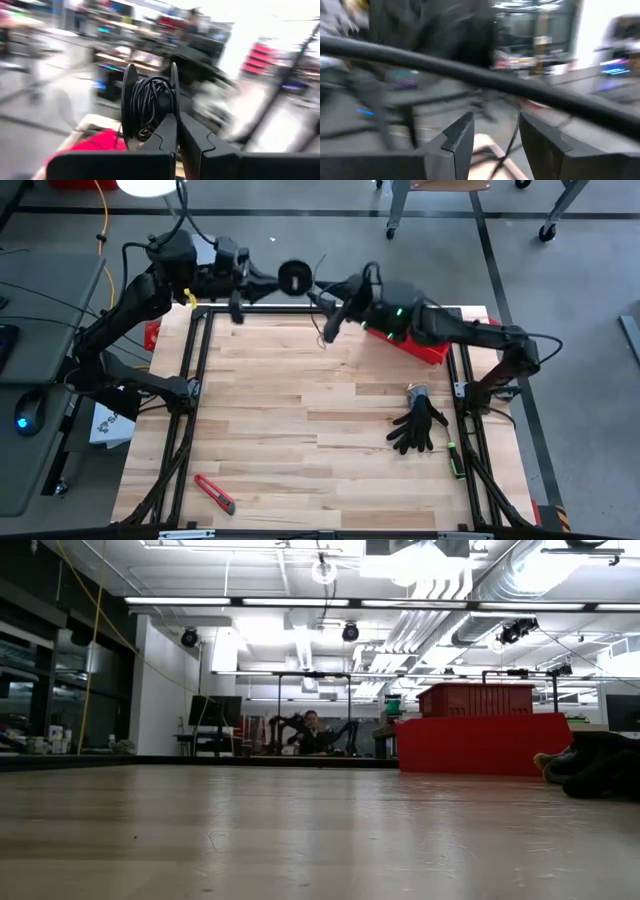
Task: Coil cords
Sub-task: Coil the black wire on the spool
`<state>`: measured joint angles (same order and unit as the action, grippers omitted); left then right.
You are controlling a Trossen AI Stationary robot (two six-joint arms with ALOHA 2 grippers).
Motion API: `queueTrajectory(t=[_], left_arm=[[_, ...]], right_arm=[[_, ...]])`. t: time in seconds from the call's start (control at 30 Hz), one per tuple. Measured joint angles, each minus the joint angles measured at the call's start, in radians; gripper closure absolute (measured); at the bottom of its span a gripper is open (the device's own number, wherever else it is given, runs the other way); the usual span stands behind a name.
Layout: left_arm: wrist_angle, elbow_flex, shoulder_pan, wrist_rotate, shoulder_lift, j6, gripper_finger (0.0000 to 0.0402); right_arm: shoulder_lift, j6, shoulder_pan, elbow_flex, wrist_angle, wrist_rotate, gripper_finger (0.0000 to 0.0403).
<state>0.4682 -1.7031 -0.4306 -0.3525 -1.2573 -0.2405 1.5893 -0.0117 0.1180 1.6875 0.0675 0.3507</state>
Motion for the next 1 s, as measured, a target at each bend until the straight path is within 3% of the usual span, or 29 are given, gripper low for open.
queueTrajectory(t=[0.27, 0.4, 0.57, 0.67, 0.8, 1.0], left_arm=[[0.018, 0.0, 0.003, -0.263, 0.003, -0.016, 0.0401], [0.033, 0.0, 0.003, -0.345, 0.004, -0.019, 0.0402], [0.054, 0.0, 0.004, -0.481, 0.003, -0.019, 0.0401], [0.08, 0.0, 0.005, -0.496, 0.003, -0.018, 0.0401], [0.125, 0.0, 0.004, -0.434, 0.003, 0.012, 0.0401], [0.199, 0.0, 0.008, -0.462, 0.003, 0.055, 0.0401]], right_arm=[[-0.068, -0.25, 0.184, 0.0, 0.095, -0.482, 0.0254], [-0.078, -0.315, 0.246, 0.0, 0.104, -0.65, 0.0254], [-0.077, -0.375, 0.315, 0.0, 0.141, -1.0, 0.0254], [-0.079, -0.436, 0.327, 0.0, 0.131, -1.165, 0.0254], [-0.086, -0.505, 0.318, 0.0, 0.118, -1.227, 0.0254], [-0.095, -0.382, 0.292, 0.0, 0.297, -1.129, 0.0254]])
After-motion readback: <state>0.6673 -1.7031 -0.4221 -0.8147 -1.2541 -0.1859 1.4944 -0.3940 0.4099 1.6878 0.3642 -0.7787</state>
